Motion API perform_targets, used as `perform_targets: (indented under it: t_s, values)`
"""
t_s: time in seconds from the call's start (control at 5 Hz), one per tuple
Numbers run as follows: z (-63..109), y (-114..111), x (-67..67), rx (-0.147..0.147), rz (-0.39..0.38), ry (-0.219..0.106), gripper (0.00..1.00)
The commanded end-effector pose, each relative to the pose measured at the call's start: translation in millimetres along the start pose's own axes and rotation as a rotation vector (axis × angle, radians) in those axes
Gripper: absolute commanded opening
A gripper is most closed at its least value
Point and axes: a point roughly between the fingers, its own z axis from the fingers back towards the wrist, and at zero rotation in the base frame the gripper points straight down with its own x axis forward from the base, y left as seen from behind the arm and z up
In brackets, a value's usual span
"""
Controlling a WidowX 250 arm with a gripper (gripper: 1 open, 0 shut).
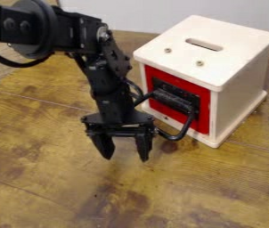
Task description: Close the drawer
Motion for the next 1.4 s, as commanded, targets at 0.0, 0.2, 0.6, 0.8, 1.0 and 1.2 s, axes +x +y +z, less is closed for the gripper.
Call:
perform_targets:
  t_s: [0.0,0.2,0.6,0.8,1.0,1.2]
  values:
    - [30.7,-7.3,10.7,-0.023,-0.021,-0.084,1.0]
    - [33.3,-6.2,11.5,-0.023,-0.023,-0.088,1.0]
    - [36.4,-4.2,13.4,-0.023,-0.025,-0.093,1.0]
    - [37.4,-3.3,14.2,-0.022,-0.026,-0.095,1.0]
    - [37.7,-2.4,15.2,-0.021,-0.026,-0.096,1.0]
    - [38.2,-1.5,15.9,-0.019,-0.026,-0.097,1.0]
